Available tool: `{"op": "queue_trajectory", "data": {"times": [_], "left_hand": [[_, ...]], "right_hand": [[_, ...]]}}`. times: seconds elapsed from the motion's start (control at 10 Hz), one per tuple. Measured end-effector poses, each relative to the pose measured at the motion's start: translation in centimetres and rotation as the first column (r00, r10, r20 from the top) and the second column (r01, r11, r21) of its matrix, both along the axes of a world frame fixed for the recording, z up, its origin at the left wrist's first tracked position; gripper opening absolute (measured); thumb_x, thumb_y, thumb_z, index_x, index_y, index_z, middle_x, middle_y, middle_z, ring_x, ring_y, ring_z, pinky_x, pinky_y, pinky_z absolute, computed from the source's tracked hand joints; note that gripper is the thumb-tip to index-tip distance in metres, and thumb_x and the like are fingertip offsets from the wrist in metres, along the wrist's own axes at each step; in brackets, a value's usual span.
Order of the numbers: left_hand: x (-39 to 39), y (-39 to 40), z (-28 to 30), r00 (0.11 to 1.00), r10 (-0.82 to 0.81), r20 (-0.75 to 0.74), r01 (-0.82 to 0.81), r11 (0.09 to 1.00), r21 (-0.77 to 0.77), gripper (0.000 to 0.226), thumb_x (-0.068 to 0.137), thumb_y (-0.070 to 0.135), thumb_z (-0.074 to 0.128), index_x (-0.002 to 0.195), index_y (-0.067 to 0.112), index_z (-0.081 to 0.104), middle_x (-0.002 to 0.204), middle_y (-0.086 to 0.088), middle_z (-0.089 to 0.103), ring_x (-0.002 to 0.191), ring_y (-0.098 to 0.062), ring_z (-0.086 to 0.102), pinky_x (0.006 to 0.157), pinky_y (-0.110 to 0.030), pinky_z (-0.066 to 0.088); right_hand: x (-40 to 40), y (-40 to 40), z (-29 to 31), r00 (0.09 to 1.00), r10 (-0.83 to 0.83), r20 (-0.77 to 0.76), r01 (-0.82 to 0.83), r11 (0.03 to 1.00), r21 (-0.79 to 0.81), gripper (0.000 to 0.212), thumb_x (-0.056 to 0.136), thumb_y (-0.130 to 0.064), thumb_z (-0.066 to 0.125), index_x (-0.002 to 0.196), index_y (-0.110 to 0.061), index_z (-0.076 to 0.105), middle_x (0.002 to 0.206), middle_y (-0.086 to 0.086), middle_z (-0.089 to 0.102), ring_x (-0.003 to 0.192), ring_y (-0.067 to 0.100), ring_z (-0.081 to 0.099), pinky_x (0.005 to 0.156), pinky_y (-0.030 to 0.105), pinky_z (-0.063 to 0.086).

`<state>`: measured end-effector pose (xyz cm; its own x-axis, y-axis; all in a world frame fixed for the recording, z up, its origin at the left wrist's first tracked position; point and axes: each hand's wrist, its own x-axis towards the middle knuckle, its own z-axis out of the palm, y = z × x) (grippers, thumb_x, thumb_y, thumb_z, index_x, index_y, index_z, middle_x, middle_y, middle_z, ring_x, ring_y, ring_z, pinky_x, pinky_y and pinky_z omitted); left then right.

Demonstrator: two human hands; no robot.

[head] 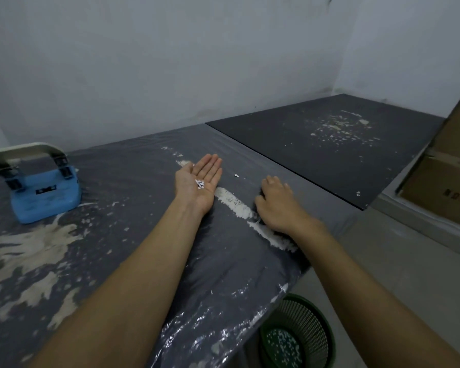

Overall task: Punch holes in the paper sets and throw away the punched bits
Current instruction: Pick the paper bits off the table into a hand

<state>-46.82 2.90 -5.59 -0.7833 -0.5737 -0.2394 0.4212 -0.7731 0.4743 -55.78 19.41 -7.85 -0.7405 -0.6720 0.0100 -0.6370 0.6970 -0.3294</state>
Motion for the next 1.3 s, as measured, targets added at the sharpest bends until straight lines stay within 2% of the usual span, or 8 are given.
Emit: {"op": "queue_trajectory", "data": {"times": [0.1, 0.4, 0.5, 0.7, 0.9, 1.0, 1.2, 1.3], "left_hand": [[0.1, 0.5, -0.3, 0.999, -0.031, -0.013, 0.031, 0.999, -0.027, 0.048, 0.109, 0.025, 0.026, 0.119, -0.009, 0.059, 0.128, -0.025, 0.063, 0.124, -0.035, 0.06, 0.111, -0.043, 0.043], [0.5, -0.5, -0.6, 0.996, -0.023, -0.081, 0.023, 1.0, 0.007, 0.048, 0.109, 0.025, 0.028, 0.121, -0.01, 0.058, 0.13, -0.026, 0.062, 0.126, -0.036, 0.058, 0.113, -0.044, 0.041], [0.5, -0.4, -0.5, 0.997, -0.014, -0.08, 0.015, 1.0, 0.009, 0.048, 0.109, 0.025, 0.028, 0.124, -0.011, 0.057, 0.131, -0.026, 0.061, 0.127, -0.036, 0.057, 0.113, -0.044, 0.04], [0.6, -0.2, -0.4, 0.998, -0.016, -0.064, 0.016, 1.0, -0.002, 0.049, 0.109, 0.025, 0.026, 0.127, -0.011, 0.055, 0.133, -0.026, 0.059, 0.128, -0.036, 0.056, 0.114, -0.043, 0.04], [0.5, -0.2, -0.5, 0.998, -0.008, -0.066, 0.008, 1.0, 0.007, 0.049, 0.109, 0.024, 0.027, 0.128, -0.011, 0.055, 0.132, -0.027, 0.06, 0.127, -0.036, 0.057, 0.113, -0.043, 0.041], [0.5, -0.3, -0.5, 0.997, -0.011, -0.071, 0.012, 1.0, 0.018, 0.049, 0.109, 0.024, 0.027, 0.128, -0.011, 0.055, 0.131, -0.027, 0.061, 0.126, -0.037, 0.058, 0.113, -0.044, 0.041], [0.2, -0.4, -0.4, 0.998, -0.011, -0.069, 0.013, 1.0, 0.028, 0.05, 0.109, 0.024, 0.026, 0.126, -0.012, 0.056, 0.131, -0.027, 0.06, 0.126, -0.037, 0.058, 0.113, -0.044, 0.041], [0.2, -0.2, -0.6, 0.998, -0.021, -0.059, 0.022, 1.0, 0.014, 0.051, 0.109, 0.025, 0.025, 0.123, -0.011, 0.057, 0.131, -0.026, 0.061, 0.126, -0.036, 0.058, 0.112, -0.043, 0.041]], "right_hand": [[1.6, -1.3, -0.8, 0.997, 0.03, -0.071, -0.025, 0.998, 0.063, 0.066, 0.105, -0.039, 0.021, 0.158, -0.001, 0.009, 0.167, 0.012, 0.003, 0.154, 0.023, -0.001, 0.124, 0.038, -0.002], [0.0, -1.4, 0.4, 0.989, 0.145, 0.029, -0.144, 0.989, -0.028, 0.058, 0.108, -0.034, 0.02, 0.159, -0.01, 0.013, 0.167, 0.004, 0.006, 0.154, 0.015, 0.001, 0.121, 0.034, -0.003], [2.2, 0.1, -0.6, 0.978, 0.206, -0.02, -0.207, 0.976, -0.071, 0.056, 0.108, -0.034, 0.023, 0.158, -0.012, 0.017, 0.167, 0.002, 0.01, 0.153, 0.012, 0.003, 0.117, 0.028, -0.006], [4.8, -0.3, -0.7, 0.936, 0.33, -0.126, -0.334, 0.943, -0.008, 0.053, 0.108, -0.033, 0.024, 0.157, -0.015, 0.026, 0.166, -0.001, 0.018, 0.153, 0.012, 0.009, 0.125, 0.035, 0.003], [2.5, -2.2, 0.8, 0.952, 0.287, -0.102, -0.281, 0.957, 0.074, 0.053, 0.108, -0.03, 0.023, 0.158, -0.012, 0.021, 0.167, 0.003, 0.015, 0.153, 0.016, 0.009, 0.124, 0.036, 0.005], [1.9, -1.8, 1.2, 0.968, 0.234, -0.092, -0.234, 0.972, 0.012, 0.055, 0.108, -0.03, 0.025, 0.158, -0.008, 0.019, 0.167, 0.006, 0.013, 0.153, 0.017, 0.009, 0.124, 0.034, 0.004], [2.6, 0.8, 0.1, 0.987, 0.078, -0.137, -0.065, 0.994, 0.091, 0.055, 0.105, -0.033, 0.026, 0.147, 0.0, 0.035, 0.159, 0.015, 0.031, 0.147, 0.024, 0.027, 0.123, 0.039, 0.016], [2.7, -0.2, -0.1, 0.991, 0.092, -0.101, -0.084, 0.993, 0.084, 0.062, 0.106, -0.037, 0.024, 0.156, -0.001, 0.02, 0.165, 0.013, 0.015, 0.153, 0.022, 0.011, 0.125, 0.038, 0.008]]}}
